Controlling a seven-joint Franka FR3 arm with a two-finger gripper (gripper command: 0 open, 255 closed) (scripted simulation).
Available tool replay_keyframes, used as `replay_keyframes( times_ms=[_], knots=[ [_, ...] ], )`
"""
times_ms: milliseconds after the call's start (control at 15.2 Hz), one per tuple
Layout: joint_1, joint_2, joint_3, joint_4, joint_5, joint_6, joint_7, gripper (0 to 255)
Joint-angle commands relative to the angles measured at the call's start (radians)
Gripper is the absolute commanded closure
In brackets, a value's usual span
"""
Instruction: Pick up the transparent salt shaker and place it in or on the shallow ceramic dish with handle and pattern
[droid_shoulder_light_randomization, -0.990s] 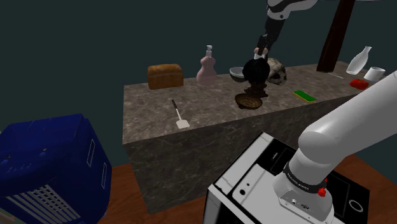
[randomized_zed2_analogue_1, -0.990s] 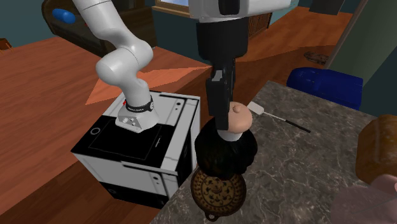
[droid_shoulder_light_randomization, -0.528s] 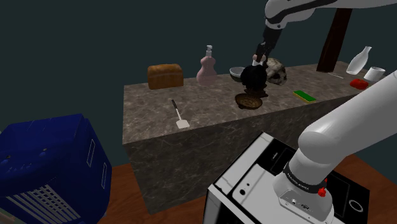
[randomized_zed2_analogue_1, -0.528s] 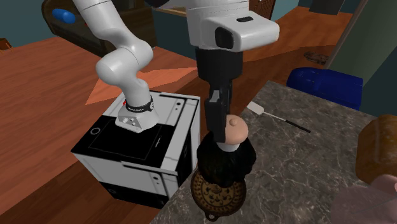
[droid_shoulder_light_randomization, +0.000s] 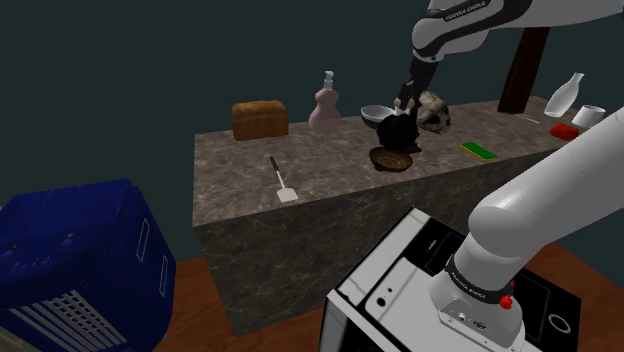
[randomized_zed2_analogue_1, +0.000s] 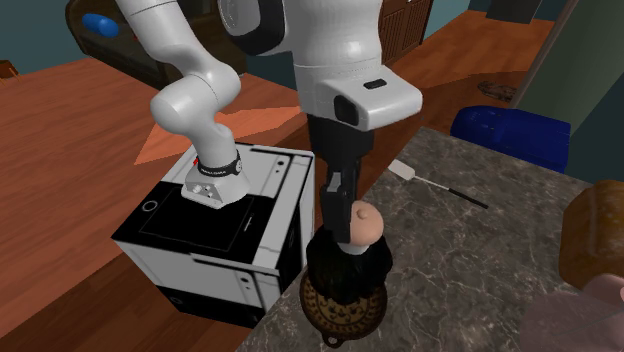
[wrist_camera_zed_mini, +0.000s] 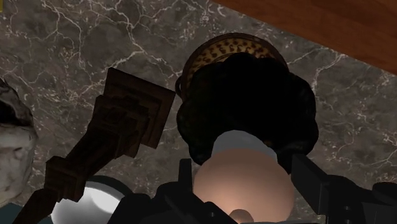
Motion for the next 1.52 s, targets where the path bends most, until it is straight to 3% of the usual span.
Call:
replay_keyframes(
  times_ms=[0,528,1056,1122,1452],
  knots=[
    [0.0,0.007,-0.003,-0.02,-0.001,0.03,0.002,255],
    [-0.002,0.046,-0.017,-0.096,-0.003,0.144,0.005,255],
    [-0.002,0.047,-0.018,-0.098,-0.003,0.147,0.005,255],
    [-0.002,0.047,-0.018,-0.099,-0.003,0.148,0.005,0],
    [-0.002,0.047,-0.018,-0.098,-0.003,0.147,0.005,0]
  ],
)
